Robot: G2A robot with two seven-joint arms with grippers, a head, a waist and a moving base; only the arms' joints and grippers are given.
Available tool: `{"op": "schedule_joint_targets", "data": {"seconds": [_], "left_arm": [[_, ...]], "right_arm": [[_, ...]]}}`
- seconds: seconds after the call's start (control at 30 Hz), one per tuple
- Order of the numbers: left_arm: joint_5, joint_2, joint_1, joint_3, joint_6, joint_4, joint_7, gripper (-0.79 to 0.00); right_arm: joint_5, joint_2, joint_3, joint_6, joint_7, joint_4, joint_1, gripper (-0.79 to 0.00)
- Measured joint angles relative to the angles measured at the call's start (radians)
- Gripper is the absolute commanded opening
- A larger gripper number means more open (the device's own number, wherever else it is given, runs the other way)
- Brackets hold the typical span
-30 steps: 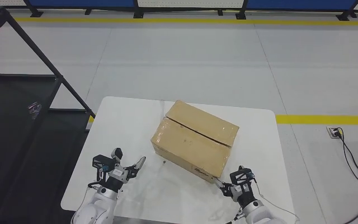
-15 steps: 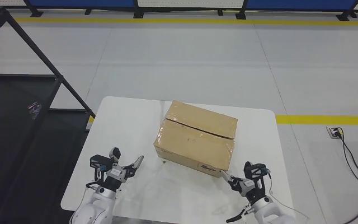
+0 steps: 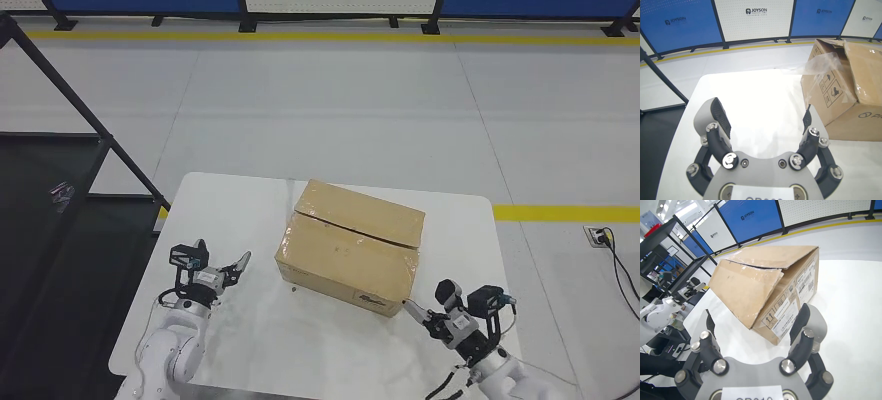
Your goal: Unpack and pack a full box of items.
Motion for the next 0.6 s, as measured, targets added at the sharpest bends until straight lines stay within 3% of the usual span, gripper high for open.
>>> {"op": "schedule_joint_targets", "data": {"seconds": [0.27,0.6], "left_arm": [[0.060,-0.017,-0.146,0.106,-0.082,0.156,0.039,0.000],[0.105,-0.025,-0.161,0.163,-0.131,0.191,0.103,0.000]], "right_arm": [[0.289,0.005,0.045,-0.074,0.074,0.070,0.029,0.000],[0.393,0.011,0.058,-0.058,0.139,0.130,0.075,0.000]]}}
